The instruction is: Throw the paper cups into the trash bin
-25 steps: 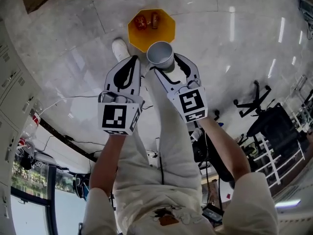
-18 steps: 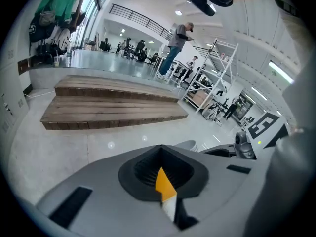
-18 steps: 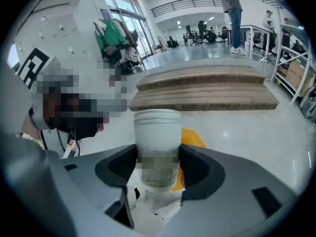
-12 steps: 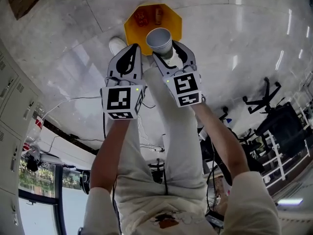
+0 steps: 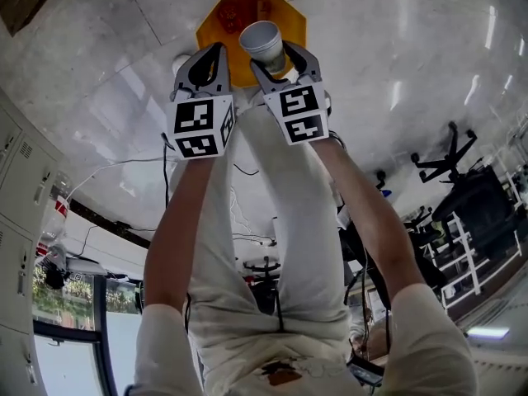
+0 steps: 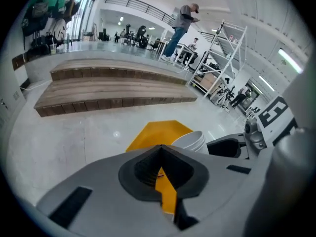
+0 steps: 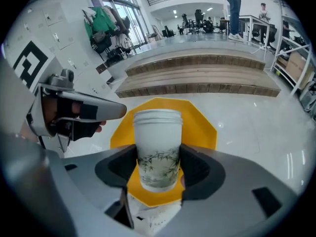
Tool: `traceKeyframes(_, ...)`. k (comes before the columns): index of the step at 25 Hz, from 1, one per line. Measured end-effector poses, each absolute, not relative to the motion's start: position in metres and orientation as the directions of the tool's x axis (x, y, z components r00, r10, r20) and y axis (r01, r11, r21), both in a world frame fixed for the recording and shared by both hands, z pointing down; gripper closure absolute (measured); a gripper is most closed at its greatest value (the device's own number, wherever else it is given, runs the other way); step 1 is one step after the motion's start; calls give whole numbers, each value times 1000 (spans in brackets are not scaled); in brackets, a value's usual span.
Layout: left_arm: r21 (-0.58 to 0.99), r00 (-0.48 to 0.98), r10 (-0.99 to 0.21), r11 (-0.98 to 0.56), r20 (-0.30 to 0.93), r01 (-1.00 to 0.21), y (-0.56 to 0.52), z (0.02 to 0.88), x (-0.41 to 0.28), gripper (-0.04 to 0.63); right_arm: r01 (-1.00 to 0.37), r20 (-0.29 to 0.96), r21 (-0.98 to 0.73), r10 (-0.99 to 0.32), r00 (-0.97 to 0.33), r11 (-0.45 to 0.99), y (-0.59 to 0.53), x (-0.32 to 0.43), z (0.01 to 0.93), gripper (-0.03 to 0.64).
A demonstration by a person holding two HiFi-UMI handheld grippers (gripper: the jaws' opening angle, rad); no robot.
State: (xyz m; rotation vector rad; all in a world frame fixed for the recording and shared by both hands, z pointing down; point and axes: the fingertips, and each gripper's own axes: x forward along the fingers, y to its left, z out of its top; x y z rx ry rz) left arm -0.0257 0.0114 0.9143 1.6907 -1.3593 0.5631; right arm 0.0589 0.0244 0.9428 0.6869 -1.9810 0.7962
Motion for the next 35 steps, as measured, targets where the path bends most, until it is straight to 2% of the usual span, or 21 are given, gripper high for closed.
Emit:
traceKeyframes(4, 349, 314, -490, -21, 813, -937, 12, 933, -26, 590, -751, 882, -276, -153, -446, 600, 22, 62, 953, 326)
traceKeyframes(7, 345, 312, -486, -23, 816, -938, 9, 927, -27, 589, -756, 886, -296, -127, -445, 584, 26, 64, 947, 265)
traceKeyframes(12, 352, 332, -499, -58, 800, -934, 4, 896, -20, 589, -746, 884, -289, -132, -449, 601, 27, 69, 914, 261)
traceKeyframes(15, 364, 345, -508, -65, 789, -929, 8, 862, -15, 591, -740, 872, -292, -150, -466, 606, 27, 68, 877, 296)
traceKeyframes(21, 387, 362, -557, -78, 747, -919, 6, 760, -12, 591, -737, 838, -265, -229, -495, 621, 10, 66, 774, 484)
traceKeyframes(24, 389, 360, -586, -82, 726, -917, 5, 701, -15, 589, -737, 815, -265, -264, -516, 622, 1, 62, 716, 546)
traceKeyframes(30, 393, 349, -653, -85, 672, -916, 4, 577, -20, 589, -723, 767, -285, -303, -566, 629, -4, 54, 600, 595)
traceKeyframes(35, 400, 362, -693, -115, 623, -909, 12, 479, -12, 591, -712, 725, -293, -337, -601, 638, 0, 56, 507, 607)
